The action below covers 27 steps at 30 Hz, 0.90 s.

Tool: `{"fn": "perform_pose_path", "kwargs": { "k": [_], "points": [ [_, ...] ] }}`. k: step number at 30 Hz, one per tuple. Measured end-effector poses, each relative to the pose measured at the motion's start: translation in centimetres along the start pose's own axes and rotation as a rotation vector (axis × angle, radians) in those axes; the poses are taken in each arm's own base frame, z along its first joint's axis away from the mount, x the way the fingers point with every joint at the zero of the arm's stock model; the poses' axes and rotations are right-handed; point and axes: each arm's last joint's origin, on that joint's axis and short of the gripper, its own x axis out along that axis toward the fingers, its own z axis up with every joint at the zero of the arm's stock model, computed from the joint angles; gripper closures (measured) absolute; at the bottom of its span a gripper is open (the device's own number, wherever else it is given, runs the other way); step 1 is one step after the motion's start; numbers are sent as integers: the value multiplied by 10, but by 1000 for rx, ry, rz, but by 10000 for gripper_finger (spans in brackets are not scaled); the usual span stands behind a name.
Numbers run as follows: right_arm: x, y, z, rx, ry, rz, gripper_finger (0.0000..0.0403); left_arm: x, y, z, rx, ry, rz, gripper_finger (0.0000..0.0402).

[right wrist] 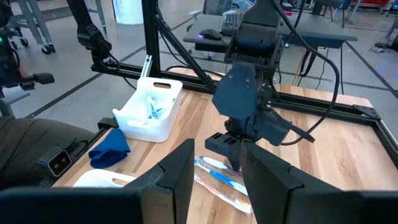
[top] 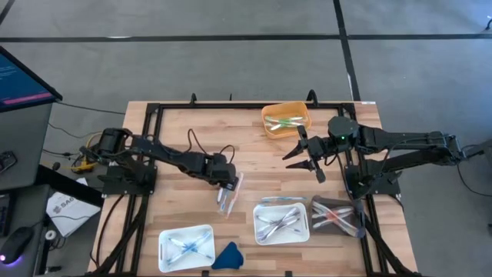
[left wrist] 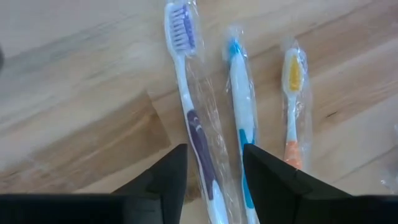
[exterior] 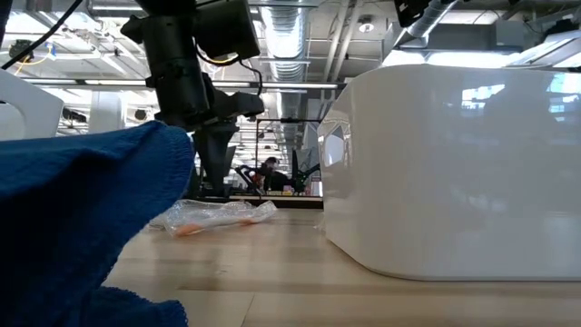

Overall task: Pick & Place Toothbrushes
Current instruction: Put the violet toothbrush into the right white bin

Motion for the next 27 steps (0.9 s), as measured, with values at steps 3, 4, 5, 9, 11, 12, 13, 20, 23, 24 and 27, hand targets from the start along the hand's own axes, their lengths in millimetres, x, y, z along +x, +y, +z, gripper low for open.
{"fn": "perform_pose_path", "kwargs": {
  "k": [3, 4, 5, 9, 11, 12, 13, 20, 23, 24, 27],
  "points": [
    [0, 0, 0, 0, 0, 0, 279, 4, 0, -3, 10, 5, 17, 258],
    [0, 0, 0, 0, 0, 0, 279, 7, -1, -4, 13, 9, 22, 260],
    [0, 0, 0, 0, -1, -1, 280, 11, -1, -6, 18, 20, 29, 262],
    [0, 0, 0, -1, -3, -1, 279, 25, -6, -11, 34, 47, 65, 265],
    [0, 0, 0, -2, -5, -1, 280, 30, -8, -12, 38, 58, 80, 265],
    [0, 0, 0, -2, -6, -1, 280, 32, -9, -12, 40, 62, 88, 265],
    [0, 0, 1, -2, -6, 0, 280, 34, -8, -13, 41, 68, 95, 266],
    [2, 6, 1, -10, -8, 25, 280, 29, -4, -13, 18, 91, 125, 300],
    [2, 7, 2, -14, -12, 34, 279, 24, -1, -13, 22, 98, 139, 354],
    [2, 8, 2, -14, -12, 35, 280, 23, 1, -13, 34, 105, 143, 375],
    [2, 8, 2, -14, -11, 35, 280, 15, 0, -11, 48, 71, 126, 387]
  ]
}}
